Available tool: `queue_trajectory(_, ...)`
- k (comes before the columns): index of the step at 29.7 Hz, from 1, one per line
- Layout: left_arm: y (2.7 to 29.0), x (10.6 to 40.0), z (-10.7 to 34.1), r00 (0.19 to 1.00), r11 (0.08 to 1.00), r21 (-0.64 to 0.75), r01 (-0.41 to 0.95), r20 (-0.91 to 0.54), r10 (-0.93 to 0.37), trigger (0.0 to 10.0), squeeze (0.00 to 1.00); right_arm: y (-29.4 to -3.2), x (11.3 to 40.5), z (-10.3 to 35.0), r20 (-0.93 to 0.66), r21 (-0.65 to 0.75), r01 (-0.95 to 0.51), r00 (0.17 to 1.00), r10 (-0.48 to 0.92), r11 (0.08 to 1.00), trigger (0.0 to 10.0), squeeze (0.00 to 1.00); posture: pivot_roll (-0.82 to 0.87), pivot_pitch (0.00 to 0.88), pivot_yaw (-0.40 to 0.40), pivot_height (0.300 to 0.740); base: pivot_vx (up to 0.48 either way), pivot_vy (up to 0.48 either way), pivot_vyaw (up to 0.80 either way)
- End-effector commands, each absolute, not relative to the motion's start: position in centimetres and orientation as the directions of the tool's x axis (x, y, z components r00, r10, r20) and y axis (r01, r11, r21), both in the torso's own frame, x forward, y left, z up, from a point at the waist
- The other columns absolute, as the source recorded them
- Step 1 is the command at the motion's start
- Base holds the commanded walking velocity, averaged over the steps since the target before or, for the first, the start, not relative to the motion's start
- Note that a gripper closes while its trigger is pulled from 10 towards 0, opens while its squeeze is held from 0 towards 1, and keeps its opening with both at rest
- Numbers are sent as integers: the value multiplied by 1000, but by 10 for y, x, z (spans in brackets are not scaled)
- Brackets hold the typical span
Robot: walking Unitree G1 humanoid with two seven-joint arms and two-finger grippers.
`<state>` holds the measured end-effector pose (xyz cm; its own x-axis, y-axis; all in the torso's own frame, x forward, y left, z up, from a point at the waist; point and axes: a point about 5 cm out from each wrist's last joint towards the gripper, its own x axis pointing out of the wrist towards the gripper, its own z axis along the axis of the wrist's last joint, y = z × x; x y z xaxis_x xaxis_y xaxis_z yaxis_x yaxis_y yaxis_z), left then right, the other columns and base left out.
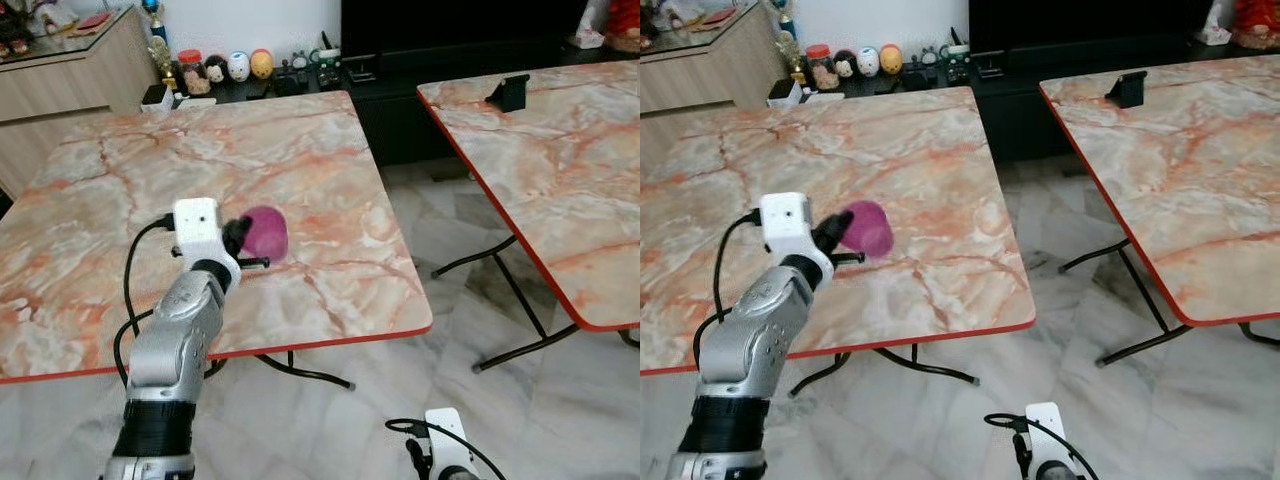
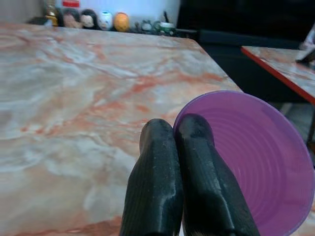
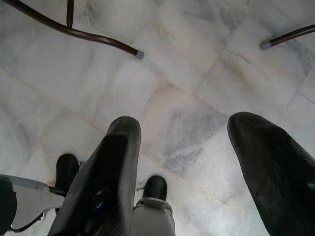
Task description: Setting the table
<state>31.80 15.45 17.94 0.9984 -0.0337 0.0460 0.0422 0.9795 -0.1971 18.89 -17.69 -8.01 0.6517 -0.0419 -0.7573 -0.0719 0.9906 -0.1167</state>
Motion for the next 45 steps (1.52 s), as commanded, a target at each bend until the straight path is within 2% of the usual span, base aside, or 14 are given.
queue_trajectory(1,165,312,186,993,984,-179,-10,116,31,10000,0,-175,188,-81,-757,-104,-63,652,-38,993,10000,0,-48,0,82,740,0,0,0)
queue_trajectory(5,166,304,189,976,998,-65,-16,214,30,10000,0,-174,189,-80,-751,-96,-57,660,-35,994,10000,0,-55,0,83,740,0,0,0)
queue_trajectory(16,186,288,179,967,994,-10,-108,232,108,10000,0,-174,189,-80,-750,-91,-58,661,-30,994,10000,0,-67,0,82,740,0,0,0)
queue_trajectory(18,199,280,176,965,990,63,-129,237,110,10000,0,-175,188,-80,-750,-92,-57,660,-32,994,10000,0,-74,0,83,740,0,0,0)
queue_trajectory(20,203,277,175,965,988,77,-136,237,114,10000,0,-175,188,-80,-750,-92,-56,660,-32,994,10000,0,-72,0,83,740,0,0,0)
queue_trajectory(21,218,269,173,963,980,101,-170,230,143,10000,0,-176,188,-80,-750,-94,-58,661,-33,994,10000,0,-64,0,78,740,0,0,0)
queue_trajectory(25,235,259,173,952,967,117,-228,234,197,10000,0,-178,188,-80,-749,-95,-63,661,-29,993,10000,0,-56,0,69,740,0,0,0)
queue_trajectory(32,220,259,172,954,973,99,-207,241,178,10000,0,-178,189,-79,-747,-98,-77,664,-22,992,10000,0,-50,0,56,740,0,-122,0)
queue_trajectory(45,213,264,175,952,978,40,-203,242,187,10000,0,-177,194,-77,-737,-94,-73,676,-20,993,10000,0,-61,0,54,740,0,-469,0)
